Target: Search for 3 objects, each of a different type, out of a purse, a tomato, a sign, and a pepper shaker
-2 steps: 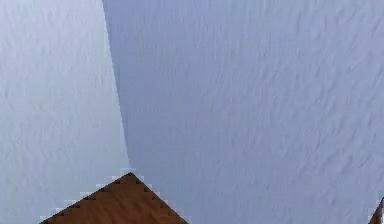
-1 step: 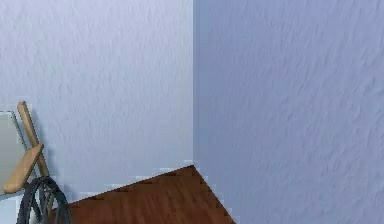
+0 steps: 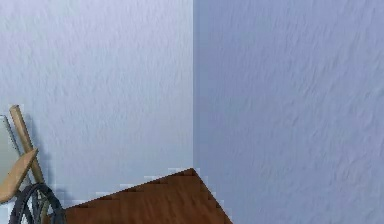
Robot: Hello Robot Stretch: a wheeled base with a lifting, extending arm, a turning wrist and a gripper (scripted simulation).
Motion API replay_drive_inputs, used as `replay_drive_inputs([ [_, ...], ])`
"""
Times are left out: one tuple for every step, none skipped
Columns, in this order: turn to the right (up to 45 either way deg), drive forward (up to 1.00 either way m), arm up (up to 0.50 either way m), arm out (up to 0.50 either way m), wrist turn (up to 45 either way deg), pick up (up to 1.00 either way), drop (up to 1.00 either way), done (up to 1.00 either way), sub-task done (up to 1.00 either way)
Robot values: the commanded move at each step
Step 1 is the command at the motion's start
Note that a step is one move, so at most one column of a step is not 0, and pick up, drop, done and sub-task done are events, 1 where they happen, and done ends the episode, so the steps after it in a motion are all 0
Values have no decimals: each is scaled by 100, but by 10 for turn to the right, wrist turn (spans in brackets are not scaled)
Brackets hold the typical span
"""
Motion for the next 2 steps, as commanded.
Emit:
replay_drive_inputs([
  [300, 0, 0, 0, 0, 0, 0, 0, 0],
  [0, 25, 0, 0, 0, 0, 0, 0, 0],
])
